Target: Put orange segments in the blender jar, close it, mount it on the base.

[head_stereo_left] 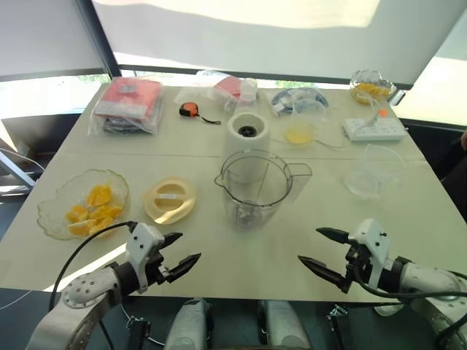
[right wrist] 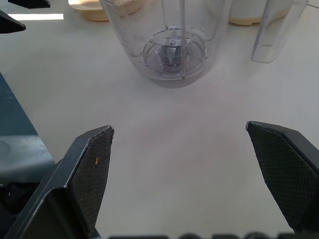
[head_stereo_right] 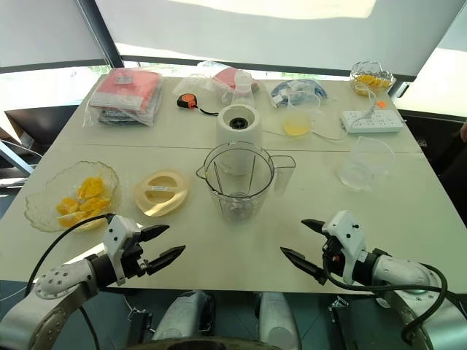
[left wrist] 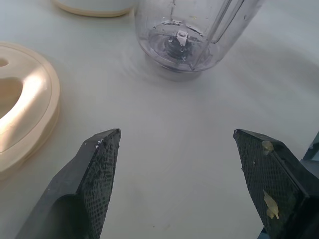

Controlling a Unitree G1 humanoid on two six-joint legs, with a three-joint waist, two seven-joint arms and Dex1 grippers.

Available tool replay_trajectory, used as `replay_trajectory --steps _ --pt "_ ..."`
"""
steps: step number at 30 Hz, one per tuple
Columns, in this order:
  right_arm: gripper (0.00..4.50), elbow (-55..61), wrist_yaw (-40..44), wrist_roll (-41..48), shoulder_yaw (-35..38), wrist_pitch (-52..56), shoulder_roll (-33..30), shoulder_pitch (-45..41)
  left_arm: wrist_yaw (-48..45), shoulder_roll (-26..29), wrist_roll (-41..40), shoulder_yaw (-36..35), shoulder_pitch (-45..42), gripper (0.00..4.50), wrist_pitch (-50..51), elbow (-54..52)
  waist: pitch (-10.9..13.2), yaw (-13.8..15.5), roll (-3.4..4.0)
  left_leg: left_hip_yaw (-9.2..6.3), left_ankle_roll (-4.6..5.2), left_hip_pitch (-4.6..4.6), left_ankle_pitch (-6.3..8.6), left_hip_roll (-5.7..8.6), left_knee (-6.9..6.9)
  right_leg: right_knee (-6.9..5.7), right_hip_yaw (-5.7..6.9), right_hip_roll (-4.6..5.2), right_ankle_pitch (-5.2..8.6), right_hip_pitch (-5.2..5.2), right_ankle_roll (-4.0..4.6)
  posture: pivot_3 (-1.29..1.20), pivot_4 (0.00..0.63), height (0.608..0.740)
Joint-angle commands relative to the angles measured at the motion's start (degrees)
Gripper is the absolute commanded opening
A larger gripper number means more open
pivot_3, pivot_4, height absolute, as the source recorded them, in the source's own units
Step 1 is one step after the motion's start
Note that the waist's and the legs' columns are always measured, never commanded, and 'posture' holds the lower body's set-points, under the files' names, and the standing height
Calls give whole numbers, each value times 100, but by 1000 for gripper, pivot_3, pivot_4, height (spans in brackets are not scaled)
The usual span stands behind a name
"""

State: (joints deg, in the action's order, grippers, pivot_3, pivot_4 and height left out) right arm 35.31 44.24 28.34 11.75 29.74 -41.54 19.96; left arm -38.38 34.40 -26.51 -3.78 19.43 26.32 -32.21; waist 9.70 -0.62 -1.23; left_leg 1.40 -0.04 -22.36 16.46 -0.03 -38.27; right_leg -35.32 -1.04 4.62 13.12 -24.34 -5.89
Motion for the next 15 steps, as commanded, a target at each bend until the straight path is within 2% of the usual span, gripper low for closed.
replay_trajectory --steps 1,8,11,15 --pt "4468 97 -9 20 -3 -15 -30 -165 126 11 13 -176 -26 3768 18 -195 0 4 0 0 0 0 0 0 0 0 0 0 0 0 0 0 150 740" --pt "4468 94 79 101 -151 53 -55 -302 778 -156 -507 -745 -506 3768 801 -281 -1 27 -1 -5 0 0 0 0 0 -2 6 -1 0 2 0 0 150 740" --pt "4468 303 382 789 135 504 -302 -409 1686 27 -1461 -1412 -1019 3768 2576 -753 0 15 -3 -4 0 0 0 0 -1 -3 5 -1 -1 4 -1 0 150 740" --pt "4468 413 612 1572 690 994 -691 -606 2401 398 -2700 -2564 -1654 3768 3820 -988 2 2 -6 -8 1 3 -1 0 -4 -11 4 -1 -2 6 -4 0 150 740"
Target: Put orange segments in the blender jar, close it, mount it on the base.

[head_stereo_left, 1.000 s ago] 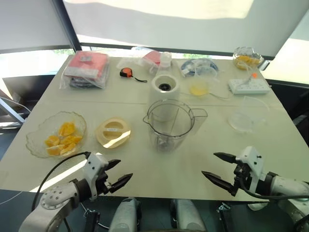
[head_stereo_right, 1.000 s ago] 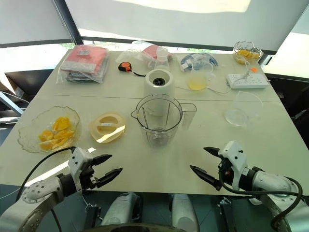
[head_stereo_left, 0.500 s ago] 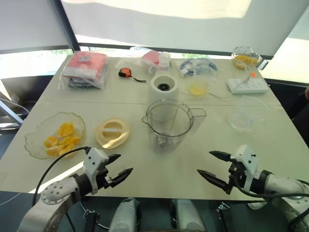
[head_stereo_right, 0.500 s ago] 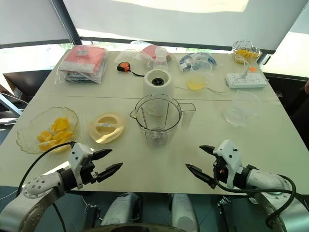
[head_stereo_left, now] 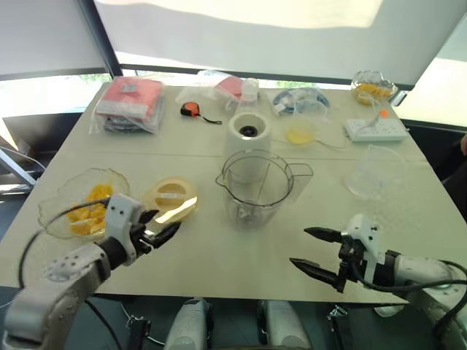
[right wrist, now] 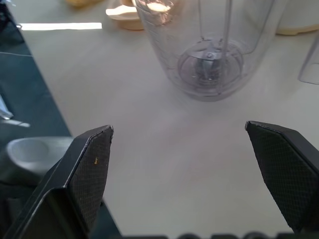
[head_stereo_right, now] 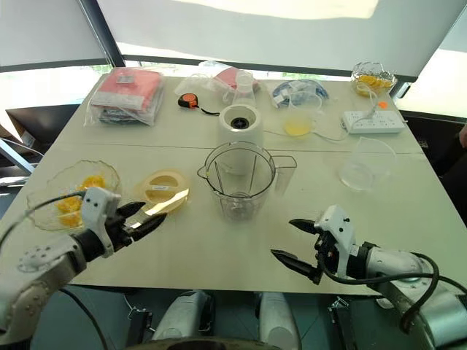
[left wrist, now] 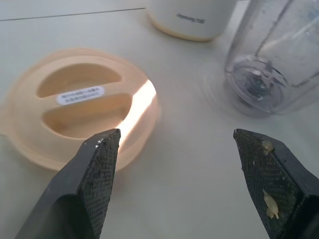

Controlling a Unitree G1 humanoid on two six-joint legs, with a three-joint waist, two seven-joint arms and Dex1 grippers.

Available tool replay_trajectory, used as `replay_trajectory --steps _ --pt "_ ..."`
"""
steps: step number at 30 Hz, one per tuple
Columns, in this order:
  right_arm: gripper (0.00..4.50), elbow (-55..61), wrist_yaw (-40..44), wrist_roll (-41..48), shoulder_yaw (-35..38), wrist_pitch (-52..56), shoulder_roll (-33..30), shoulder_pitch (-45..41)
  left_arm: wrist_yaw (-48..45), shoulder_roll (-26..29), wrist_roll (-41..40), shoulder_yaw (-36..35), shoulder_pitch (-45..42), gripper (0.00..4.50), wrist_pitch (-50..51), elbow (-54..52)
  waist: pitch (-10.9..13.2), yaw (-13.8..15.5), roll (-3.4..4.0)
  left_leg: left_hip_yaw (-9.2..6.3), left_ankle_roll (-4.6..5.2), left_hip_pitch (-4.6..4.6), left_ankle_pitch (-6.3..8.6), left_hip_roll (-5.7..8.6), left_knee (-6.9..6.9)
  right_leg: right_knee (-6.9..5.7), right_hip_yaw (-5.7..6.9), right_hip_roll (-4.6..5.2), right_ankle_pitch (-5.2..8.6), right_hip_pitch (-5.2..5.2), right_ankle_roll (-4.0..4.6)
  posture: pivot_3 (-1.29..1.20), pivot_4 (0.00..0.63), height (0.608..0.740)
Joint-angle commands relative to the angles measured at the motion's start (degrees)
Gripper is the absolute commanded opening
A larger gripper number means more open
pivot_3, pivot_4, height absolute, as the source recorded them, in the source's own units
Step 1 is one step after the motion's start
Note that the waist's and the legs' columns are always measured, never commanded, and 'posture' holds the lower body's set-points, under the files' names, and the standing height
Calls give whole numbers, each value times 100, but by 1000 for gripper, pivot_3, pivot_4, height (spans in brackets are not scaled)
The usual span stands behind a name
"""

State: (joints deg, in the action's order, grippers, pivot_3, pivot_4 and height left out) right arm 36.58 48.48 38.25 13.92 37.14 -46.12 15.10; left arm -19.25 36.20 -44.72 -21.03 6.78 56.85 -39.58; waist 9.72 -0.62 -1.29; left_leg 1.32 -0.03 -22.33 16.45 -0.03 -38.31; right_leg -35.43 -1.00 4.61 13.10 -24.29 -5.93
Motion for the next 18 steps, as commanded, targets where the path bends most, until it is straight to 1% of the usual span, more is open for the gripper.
replay_trajectory --steps 1,3,4,6,8,10,12,13,15,18 --pt "4468 338 238 716 563 343 -336 -143 700 308 -1138 -1067 -650 3768 1023 -136 0 8 0 -1 0 0 0 0 0 -2 1 -2 0 0 0 0 150 740" --pt "4468 514 323 947 664 479 -506 -127 1088 502 -1553 -1384 -1196 3768 1591 272 0 13 -1 -7 0 2 0 0 0 -7 5 -7 0 2 0 0 150 740" --pt "4468 588 339 1009 678 519 -562 -126 1274 521 -1611 -1463 -1515 3768 1662 510 -1 24 -1 -8 0 2 0 0 0 -8 6 -8 0 2 0 0 150 740" --pt "4468 673 343 1030 647 544 -646 -154 1981 319 -1560 -1703 -2009 3768 1860 801 0 42 -2 -11 0 3 -1 5 0 -11 8 -11 1 5 0 0 150 740" --pt "4468 707 326 1054 557 589 -703 -251 2644 151 -1223 -1855 -2348 3768 2009 927 -3 23 -7 -10 0 3 -1 9 -1 -9 7 -11 0 8 -1 0 150 740" --pt "4468 700 355 1059 430 622 -770 -377 3239 167 -710 -1811 -2678 3768 2375 1058 5 -4 -26 -6 0 6 -1 11 -1 -4 3 -6 -3 12 -6 0 150 740" --pt "4468 663 393 987 269 616 -814 -497 3773 213 -66 -1783 -2960 3768 3000 1344 6 -6 -38 -6 0 6 -1 18 -1 -3 3 -6 -5 12 -9 0 150 740" --pt "4468 631 406 972 188 626 -818 -551 3969 142 203 -1927 -3095 3768 3291 1545 8 -2 -42 -6 -1 6 -1 18 0 -4 3 -6 -5 12 -11 0 150 740" --pt "4468 584 408 957 25 658 -819 -628 3893 155 450 -2028 -3288 3768 3432 1793 7 1 -45 -8 -1 6 -1 20 0 -4 5 -8 -5 12 -10 0 150 740" --pt "4468 626 418 872 -228 652 -834 -654 3590 471 820 -1664 -3326 3768 3393 2165 9 8 -59 -9 -2 6 -2 19 0 -6 7 -8 -3 10 -6 0 150 740"
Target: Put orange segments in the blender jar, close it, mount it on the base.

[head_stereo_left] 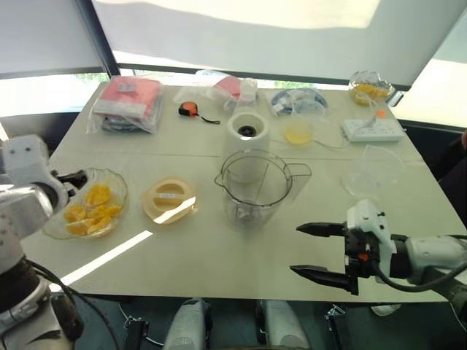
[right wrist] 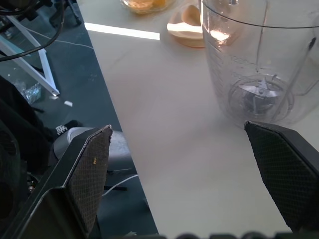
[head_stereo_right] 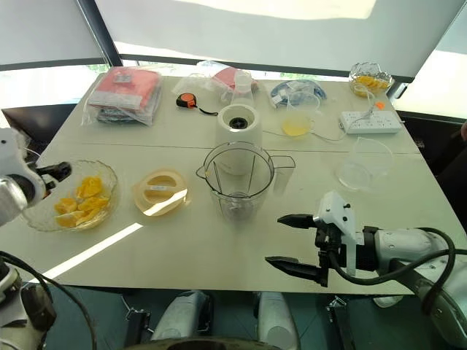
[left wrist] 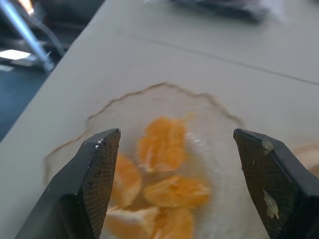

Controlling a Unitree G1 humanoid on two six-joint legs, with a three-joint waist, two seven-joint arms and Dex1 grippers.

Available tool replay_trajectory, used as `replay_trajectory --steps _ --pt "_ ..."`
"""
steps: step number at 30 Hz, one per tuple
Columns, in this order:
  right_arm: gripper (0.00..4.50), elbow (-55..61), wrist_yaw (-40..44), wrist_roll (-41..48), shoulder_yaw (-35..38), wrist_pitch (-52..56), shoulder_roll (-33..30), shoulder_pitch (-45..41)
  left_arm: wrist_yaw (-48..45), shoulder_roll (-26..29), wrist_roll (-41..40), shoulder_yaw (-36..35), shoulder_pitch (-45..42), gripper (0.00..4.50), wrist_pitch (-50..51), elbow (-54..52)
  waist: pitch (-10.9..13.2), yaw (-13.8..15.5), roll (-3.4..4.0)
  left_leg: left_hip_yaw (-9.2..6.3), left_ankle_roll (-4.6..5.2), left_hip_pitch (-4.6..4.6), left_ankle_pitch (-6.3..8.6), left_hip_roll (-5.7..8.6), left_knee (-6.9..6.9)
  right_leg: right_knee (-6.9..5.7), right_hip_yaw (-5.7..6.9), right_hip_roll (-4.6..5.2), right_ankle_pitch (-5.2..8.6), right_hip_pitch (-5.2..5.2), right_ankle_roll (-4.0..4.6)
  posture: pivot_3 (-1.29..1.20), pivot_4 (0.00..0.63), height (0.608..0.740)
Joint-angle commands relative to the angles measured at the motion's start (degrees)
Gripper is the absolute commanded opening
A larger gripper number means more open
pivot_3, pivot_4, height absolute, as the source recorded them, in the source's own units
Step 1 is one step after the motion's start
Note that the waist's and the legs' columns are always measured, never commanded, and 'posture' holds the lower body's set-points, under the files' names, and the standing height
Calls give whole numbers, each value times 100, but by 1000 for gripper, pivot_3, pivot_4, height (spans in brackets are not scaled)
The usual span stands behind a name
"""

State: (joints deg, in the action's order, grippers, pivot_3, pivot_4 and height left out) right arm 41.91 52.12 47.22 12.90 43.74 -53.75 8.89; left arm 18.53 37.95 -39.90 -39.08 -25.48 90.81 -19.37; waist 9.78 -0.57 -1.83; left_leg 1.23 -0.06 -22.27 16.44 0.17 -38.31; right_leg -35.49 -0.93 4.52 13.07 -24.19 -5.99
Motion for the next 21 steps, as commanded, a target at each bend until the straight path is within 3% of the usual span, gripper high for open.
replay_trajectory --steps 1,5,21 --pt "4468 98 51 -43 -174 -15 -72 -37 -264 343 452 234 -99 3768 1 288 3 12 -8 0 -1 -1 0 -1 0 1 0 1 2 0 4 0 150 740" --pt "4468 58 33 -169 -306 -68 -74 -81 -651 447 814 566 -119 3768 -254 816 2 30 -12 2 -4 -1 -2 -4 0 2 -2 14 3 1 7 0 150 740" --pt "4468 355 -322 -282 -336 -78 21 155 -2610 748 2117 2493 -1033 3768 -2833 4105 2 130 -19 4 -8 -12 -3 -6 4 7 2 48 0 -15 11 0 150 740"
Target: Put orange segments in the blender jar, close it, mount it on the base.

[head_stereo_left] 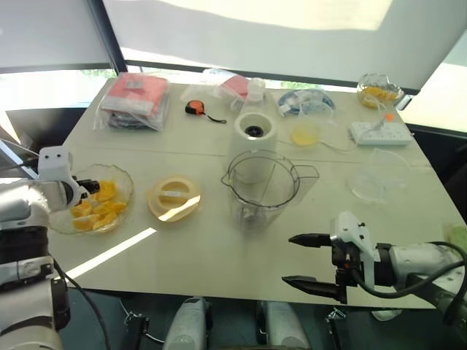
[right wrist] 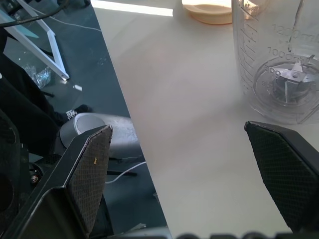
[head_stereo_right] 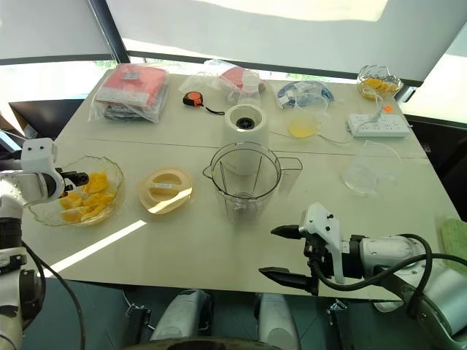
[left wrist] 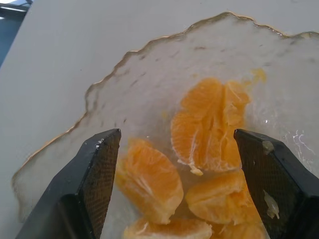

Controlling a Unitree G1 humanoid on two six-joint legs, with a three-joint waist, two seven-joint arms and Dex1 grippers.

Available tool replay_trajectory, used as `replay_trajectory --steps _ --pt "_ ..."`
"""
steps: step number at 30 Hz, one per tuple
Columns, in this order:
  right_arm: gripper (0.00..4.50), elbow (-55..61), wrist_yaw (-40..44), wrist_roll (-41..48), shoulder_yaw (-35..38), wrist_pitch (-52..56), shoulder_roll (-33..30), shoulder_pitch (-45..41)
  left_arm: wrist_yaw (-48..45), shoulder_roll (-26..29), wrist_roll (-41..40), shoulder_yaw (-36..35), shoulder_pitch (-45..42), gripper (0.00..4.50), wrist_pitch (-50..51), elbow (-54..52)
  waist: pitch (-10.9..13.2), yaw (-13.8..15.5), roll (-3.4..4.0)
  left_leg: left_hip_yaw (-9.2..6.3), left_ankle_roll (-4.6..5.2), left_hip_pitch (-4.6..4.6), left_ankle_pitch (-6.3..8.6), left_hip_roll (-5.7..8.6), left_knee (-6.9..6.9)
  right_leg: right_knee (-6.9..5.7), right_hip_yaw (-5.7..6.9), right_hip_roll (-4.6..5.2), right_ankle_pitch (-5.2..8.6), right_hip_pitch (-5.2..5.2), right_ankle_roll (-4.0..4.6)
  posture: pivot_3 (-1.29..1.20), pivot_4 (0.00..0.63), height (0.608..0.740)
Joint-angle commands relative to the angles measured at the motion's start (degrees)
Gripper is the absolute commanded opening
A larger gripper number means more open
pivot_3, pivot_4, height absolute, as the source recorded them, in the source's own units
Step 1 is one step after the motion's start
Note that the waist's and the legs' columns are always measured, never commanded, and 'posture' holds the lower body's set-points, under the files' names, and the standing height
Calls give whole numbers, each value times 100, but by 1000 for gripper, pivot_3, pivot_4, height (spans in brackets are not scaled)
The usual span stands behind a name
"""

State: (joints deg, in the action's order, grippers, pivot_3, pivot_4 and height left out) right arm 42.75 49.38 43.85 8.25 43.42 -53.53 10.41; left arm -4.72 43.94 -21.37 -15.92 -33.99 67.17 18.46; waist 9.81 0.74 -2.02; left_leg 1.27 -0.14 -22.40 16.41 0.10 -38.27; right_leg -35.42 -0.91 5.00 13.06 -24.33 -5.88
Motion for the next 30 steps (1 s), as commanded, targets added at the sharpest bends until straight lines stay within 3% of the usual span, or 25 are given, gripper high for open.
replay_trajectory --steps 1,6,12,15,20,30 --pt "4468 295 -63 59 123 -38 -11 -9 -408 134 314 241 -256 3768 -608 506 0 -1 0 0 0 0 0 0 0 0 0 2 0 0 0 0 150 740" --pt "4468 381 -196 157 90 37 13 -164 -883 25 636 619 -599 3768 -1173 1535 -1 -4 -1 -1 0 -2 0 -1 0 0 2 5 -1 -2 0 0 150 740" --pt "4468 337 -293 90 107 15 50 -182 -1016 -213 800 661 -736 3768 -1176 1870 -1 3 -2 -1 0 -5 1 -1 1 0 3 11 -2 -4 -2 0 150 740" --pt "4500 309 -343 52 93 -23 87 -214 -982 -280 877 636 -736 2935 -1160 1917 -1 -1 -2 -1 1 -7 1 -1 1 0 2 13 -4 -4 -6 0 150 740" --pt "4500 266 -346 -12 30 -66 115 -252 -995 -343 964 617 -741 376 -1271 1928 -1 -6 -2 -2 1 -6 1 -1 1 -3 2 13 -5 -5 -8 0 150 740" --pt "4500 158 -288 -196 -87 -214 123 -269 -945 -364 1063 585 -704 376 -1228 1647 -1 -3 -2 -2 1 -5 1 -1 1 -3 4 13 -11 -5 -18 0 150 740"
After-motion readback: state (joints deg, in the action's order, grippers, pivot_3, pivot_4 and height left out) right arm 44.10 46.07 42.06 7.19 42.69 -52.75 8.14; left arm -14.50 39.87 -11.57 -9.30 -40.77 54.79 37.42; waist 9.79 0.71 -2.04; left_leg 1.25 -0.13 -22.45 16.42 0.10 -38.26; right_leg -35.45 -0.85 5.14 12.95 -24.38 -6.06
